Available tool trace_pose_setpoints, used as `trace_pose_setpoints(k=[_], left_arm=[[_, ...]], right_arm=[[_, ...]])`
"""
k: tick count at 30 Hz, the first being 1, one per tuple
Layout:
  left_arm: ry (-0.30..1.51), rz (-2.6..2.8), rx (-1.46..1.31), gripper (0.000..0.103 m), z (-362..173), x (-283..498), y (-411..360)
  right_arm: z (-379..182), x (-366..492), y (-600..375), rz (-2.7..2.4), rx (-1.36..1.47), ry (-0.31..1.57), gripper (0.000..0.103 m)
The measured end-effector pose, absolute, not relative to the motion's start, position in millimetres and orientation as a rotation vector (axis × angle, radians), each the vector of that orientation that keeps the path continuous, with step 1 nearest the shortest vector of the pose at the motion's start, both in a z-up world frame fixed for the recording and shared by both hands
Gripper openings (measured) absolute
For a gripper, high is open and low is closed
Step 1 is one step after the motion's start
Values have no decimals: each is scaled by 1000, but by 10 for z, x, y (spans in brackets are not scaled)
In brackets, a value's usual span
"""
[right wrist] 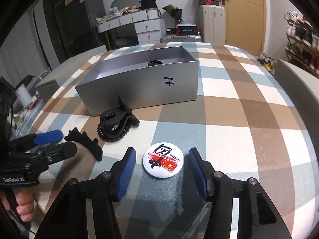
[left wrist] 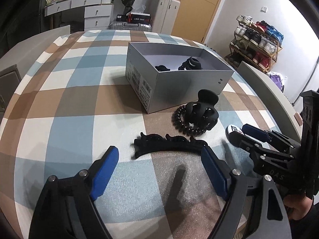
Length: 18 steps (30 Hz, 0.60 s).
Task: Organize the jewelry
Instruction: 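Close the left tool on the long black comb clip while the right tool grasps the flag badge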
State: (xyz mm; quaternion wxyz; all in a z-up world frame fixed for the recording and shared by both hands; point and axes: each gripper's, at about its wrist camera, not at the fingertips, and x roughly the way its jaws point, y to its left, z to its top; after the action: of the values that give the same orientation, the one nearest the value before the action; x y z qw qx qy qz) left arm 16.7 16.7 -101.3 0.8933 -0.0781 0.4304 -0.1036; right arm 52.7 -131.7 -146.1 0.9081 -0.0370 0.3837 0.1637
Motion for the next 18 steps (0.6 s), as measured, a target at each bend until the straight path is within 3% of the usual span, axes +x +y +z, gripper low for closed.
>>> trace_pose_setpoints(k=[3, 18], left_arm=[[889, -212, -165, 81, -998, 171, 183], [905, -206, -179, 81, -1010, 159, 236]], right_arm=[[-1480, 481, -1277, 329, -161, 775, 42], [-1470, 469, -1375, 370, -100, 767, 42]])
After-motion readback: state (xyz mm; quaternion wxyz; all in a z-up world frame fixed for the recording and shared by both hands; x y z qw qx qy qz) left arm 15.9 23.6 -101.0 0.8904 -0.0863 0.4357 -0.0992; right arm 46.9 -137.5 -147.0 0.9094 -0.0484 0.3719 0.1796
